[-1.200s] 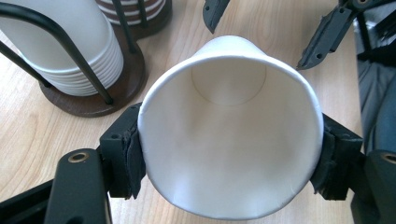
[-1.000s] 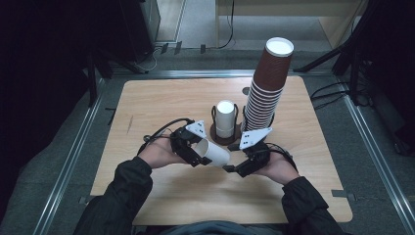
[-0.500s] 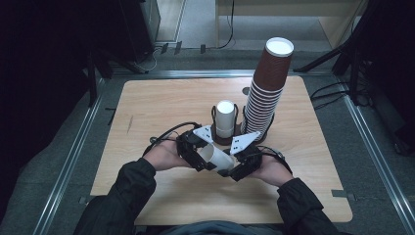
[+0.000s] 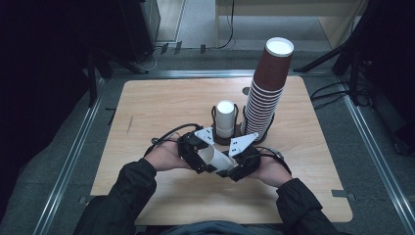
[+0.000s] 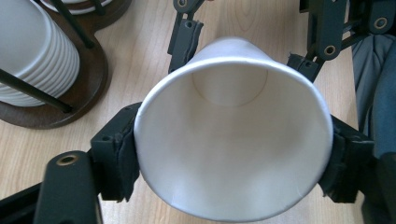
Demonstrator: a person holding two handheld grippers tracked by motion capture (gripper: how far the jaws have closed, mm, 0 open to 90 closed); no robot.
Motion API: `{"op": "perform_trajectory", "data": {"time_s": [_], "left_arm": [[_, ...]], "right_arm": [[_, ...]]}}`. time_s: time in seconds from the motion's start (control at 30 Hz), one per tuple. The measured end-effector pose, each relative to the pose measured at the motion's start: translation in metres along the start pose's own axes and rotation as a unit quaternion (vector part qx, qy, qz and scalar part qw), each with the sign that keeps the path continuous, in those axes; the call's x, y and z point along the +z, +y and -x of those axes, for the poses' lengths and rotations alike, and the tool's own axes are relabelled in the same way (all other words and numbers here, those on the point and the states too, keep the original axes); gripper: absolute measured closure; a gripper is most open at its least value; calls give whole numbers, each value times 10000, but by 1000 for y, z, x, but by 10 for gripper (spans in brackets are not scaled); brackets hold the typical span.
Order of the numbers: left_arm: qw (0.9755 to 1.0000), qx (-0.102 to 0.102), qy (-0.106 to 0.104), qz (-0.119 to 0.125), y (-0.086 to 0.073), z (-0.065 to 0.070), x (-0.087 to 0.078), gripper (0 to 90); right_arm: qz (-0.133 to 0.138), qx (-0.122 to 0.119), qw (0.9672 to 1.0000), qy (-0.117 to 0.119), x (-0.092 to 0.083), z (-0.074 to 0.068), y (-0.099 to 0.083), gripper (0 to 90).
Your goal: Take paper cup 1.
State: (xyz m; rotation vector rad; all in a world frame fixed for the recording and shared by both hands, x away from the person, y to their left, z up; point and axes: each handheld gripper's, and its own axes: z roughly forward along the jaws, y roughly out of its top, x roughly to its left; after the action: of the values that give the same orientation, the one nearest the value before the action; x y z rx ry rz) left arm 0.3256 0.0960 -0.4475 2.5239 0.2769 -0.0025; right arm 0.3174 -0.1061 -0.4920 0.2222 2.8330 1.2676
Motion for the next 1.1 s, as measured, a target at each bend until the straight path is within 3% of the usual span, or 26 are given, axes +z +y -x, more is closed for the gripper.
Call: {"op": "perform_trajectory", "data": {"time_s": [0.2, 0.3, 0.63, 0.8, 0.9, 1.1], "left_arm": [[9999, -42, 64, 108, -1, 0, -2, 104], [9995, -143, -32, 288, -2, -2, -5, 69], [9979, -387, 2, 511, -11, -8, -15, 69], [9968, -492, -26, 631, -13, -9, -17, 70], [9955, -566, -48, 764, -14, -10, -18, 70], [9918, -739, -74, 1041, -14, -11, -20, 70]], "right_arm": [[18, 22, 10000, -40, -2, 1, -1, 322], [82, 20, 9999, -66, -5, 2, -1, 321], [262, 97, 9995, -143, -13, 5, -3, 320], [519, 203, 9983, -145, -19, 8, -4, 320], [628, 330, 9974, -135, -22, 9, -4, 320], [680, 363, 9969, -136, -23, 9, -4, 320]]}}
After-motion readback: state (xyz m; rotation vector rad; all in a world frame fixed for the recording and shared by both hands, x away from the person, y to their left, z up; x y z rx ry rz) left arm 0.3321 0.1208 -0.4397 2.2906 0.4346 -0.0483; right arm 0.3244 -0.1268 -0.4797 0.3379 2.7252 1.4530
